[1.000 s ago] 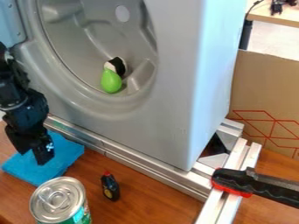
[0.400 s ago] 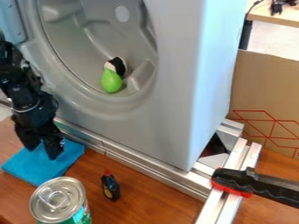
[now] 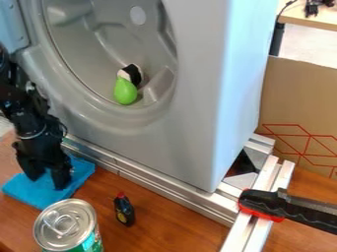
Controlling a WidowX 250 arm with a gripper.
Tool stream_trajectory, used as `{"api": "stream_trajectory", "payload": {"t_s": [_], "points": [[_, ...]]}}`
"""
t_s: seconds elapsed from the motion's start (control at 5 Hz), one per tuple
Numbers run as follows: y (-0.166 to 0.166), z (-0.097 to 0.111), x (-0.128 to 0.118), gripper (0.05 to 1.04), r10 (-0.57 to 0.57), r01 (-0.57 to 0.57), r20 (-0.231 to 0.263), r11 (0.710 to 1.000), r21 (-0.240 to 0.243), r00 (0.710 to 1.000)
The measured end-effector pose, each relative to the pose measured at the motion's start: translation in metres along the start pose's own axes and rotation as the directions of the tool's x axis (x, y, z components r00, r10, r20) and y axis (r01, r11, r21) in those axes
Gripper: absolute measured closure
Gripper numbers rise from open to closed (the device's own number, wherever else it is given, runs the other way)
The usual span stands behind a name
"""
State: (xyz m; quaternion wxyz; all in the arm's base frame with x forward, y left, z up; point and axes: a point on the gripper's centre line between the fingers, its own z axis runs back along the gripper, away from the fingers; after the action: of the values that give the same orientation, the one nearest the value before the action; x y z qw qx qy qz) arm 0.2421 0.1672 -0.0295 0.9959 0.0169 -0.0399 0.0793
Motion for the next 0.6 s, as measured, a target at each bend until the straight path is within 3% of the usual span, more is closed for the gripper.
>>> {"api": "stream_trajectory", "payload": {"t_s": [0.2,0.4,0.6], "points": [[0.001,0.0,-0.016,0.083,0.051,-0.052,-0.027,0.999,-0.007,0.998],[0.0,0.002,-0.053,0.083,0.085,-0.083,-0.12,0.996,0.029,0.989],[0.008,0.005,-0.087,0.083,0.131,-0.129,-0.207,0.991,0.024,0.969]]}}
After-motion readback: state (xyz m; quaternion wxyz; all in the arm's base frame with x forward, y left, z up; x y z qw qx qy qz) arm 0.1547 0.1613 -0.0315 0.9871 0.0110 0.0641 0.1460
